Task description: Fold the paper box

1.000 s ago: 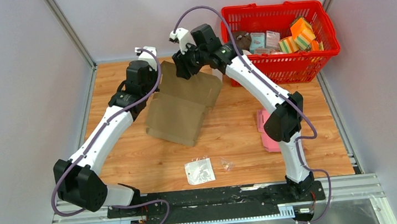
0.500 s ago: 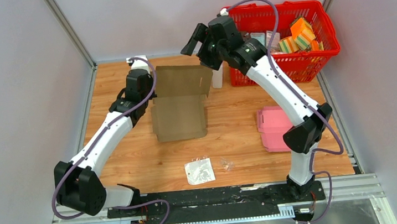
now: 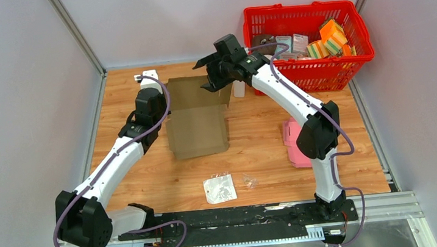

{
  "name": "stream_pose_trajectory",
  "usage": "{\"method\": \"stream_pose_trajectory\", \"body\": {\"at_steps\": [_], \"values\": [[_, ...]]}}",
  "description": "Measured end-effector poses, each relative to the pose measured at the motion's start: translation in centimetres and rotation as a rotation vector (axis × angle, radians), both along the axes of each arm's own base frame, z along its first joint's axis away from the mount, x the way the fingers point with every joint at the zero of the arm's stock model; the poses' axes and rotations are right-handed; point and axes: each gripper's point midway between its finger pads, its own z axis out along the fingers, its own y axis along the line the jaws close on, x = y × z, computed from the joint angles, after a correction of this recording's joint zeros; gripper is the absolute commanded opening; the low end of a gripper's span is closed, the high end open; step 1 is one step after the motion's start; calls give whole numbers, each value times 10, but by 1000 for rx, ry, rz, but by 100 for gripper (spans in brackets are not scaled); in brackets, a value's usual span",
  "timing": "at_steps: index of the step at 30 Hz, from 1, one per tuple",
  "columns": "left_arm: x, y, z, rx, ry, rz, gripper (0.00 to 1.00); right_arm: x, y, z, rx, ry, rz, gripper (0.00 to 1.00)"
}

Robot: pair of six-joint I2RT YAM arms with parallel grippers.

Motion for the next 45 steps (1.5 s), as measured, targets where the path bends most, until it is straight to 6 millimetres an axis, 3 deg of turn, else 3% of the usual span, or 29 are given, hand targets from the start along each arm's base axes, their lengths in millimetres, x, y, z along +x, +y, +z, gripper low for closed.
{"method": "stream_pose_trajectory", "body": {"at_steps": [3,7,12,13,15,24,32,36,45], "values": [[0,0,2,-6,-18,0,0,0,3,-11,20,39,-12,56],[0,1,3,-11,-35,3,0,3,5,-13,44,47,-26,40],[-2,3,5,-15,-61,6,0,5,7,-24,63,62,-44,36],[-2,3,6,-14,-66,8,0,6,7,-24,63,65,-47,25],[-3,4,6,-16,-78,11,0,7,8,-22,71,60,-50,19],[-5,6,1,-18,-93,14,0,12,11,-15,95,25,-46,31],[-4,6,2,-20,-102,17,0,14,12,-15,89,-1,-34,29],[-4,6,2,-18,-102,17,0,14,13,-18,90,-5,-28,39],[-4,6,2,-18,-102,16,0,18,12,-13,100,-30,-22,35]]}}
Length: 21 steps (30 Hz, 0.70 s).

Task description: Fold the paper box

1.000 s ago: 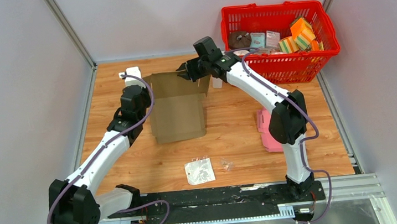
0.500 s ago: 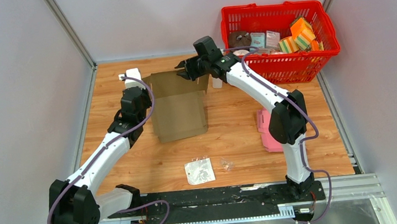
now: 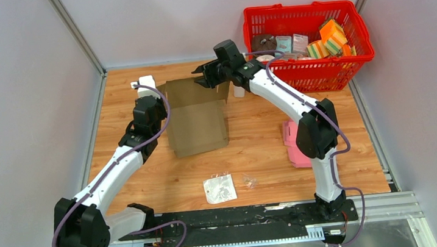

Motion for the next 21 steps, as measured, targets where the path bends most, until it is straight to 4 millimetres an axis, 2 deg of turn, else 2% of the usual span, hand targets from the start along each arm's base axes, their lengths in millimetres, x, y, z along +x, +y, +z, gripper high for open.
{"method": "stream_pose_trajectory", "body": {"at_steps": [16,21], "values": [[1,1,-3,4,8,3,0,1,-5,5,12,-6,-1,29],[1,1,-3,3,8,3,0,0,-4,6,20,-8,6,21]]}}
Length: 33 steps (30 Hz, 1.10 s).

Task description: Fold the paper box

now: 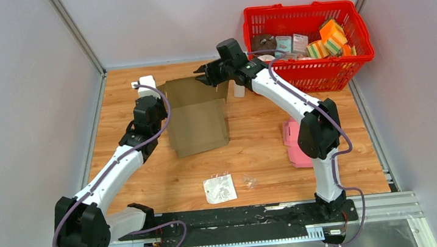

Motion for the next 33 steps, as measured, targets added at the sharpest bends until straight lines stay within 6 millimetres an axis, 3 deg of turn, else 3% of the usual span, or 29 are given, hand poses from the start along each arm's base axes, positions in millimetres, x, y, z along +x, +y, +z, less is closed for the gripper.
{"method": "stream_pose_trajectory", "body": {"at_steps": [4,7,9,12,17,25,27,33], "values": [[0,0,0,-1,-1,0,0,-1,1,0,3,2,4,16],[1,-1,2,-3,-7,-2,0,0,1,1,5,-2,5,0],[2,-1,3,-8,-17,-4,1,1,2,3,11,-17,8,0],[4,3,-3,-28,-25,-11,14,5,5,2,27,-79,20,0],[2,19,-32,-77,4,5,19,8,14,-14,28,-219,77,0],[2,36,-45,-168,30,66,35,17,35,-3,72,-439,130,0],[3,37,-50,-191,43,70,42,16,36,-7,67,-466,132,0],[-4,24,-71,-247,97,20,47,19,39,-26,55,-488,139,0]]}}
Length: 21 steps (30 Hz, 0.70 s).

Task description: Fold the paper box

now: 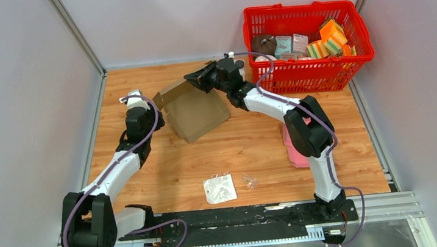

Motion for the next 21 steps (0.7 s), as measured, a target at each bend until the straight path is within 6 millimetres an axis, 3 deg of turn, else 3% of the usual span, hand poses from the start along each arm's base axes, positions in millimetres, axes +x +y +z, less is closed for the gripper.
{"method": "stream_pose_trajectory", "body": {"at_steps": [3,5,8,12,15,21], "values": [[-6,-5,-9,-17,20,-28,45,5,3,-16,-15,-4,-2,0],[-12,-6,-13,-24,29,-39,31,8,4,-29,-31,-3,-2,0],[-20,-1,-12,-40,24,-27,30,11,6,-42,-50,-14,-3,0],[-24,17,-10,-68,22,36,37,14,7,-54,-66,-25,0,0],[-24,34,-22,-85,65,98,39,17,7,-59,-69,-32,-2,0],[4,38,-54,-95,198,92,45,21,5,-65,-69,-34,-6,0]]}}
